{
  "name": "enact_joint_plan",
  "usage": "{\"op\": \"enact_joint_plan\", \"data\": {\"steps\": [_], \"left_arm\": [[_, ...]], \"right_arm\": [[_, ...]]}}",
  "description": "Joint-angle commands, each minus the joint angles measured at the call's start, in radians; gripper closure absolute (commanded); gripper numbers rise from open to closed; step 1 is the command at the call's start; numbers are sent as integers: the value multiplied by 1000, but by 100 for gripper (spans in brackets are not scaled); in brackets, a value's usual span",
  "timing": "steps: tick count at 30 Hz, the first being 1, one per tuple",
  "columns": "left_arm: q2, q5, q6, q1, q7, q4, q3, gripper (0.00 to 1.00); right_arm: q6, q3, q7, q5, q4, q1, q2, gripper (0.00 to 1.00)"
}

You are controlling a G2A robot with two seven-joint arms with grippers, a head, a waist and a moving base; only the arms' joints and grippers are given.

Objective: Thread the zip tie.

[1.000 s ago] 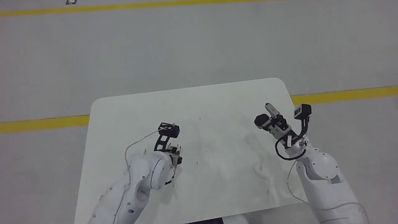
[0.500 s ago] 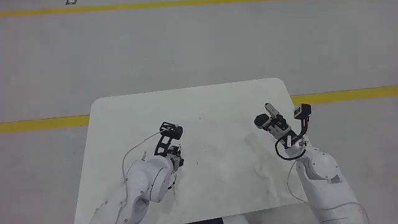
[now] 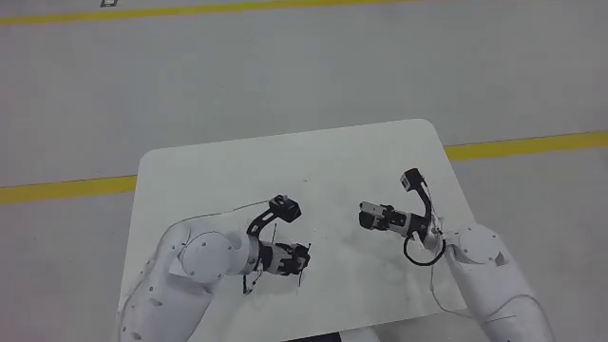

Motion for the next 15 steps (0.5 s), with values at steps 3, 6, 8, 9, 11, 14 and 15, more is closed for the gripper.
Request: {"op": "enact_joint_plan", "data": {"steps": [3,6,8,9,11,14,15], "left_arm": [[3,-75,-23,-29,-5,42,2,100],[3,-75,-23,-29,-5,42,2,100],[3,-75,-23,-29,-5,42,2,100],[2,-94,-25,-24,14,48,6,100],[2,-196,-53,-27,15,76,14,100],[5,-306,-74,-56,-8,124,17,100],[6,-329,-77,-66,-8,138,18,100]], "right_arm": [[0,-14,46,15,8,9,0,0],[0,-14,46,15,8,9,0,0],[0,-14,46,15,8,9,0,0],[0,-15,41,18,4,10,-1,0],[0,-41,53,55,-2,18,-4,0],[0,-77,102,61,24,49,-5,0],[0,-89,130,60,32,64,-5,0]]}}
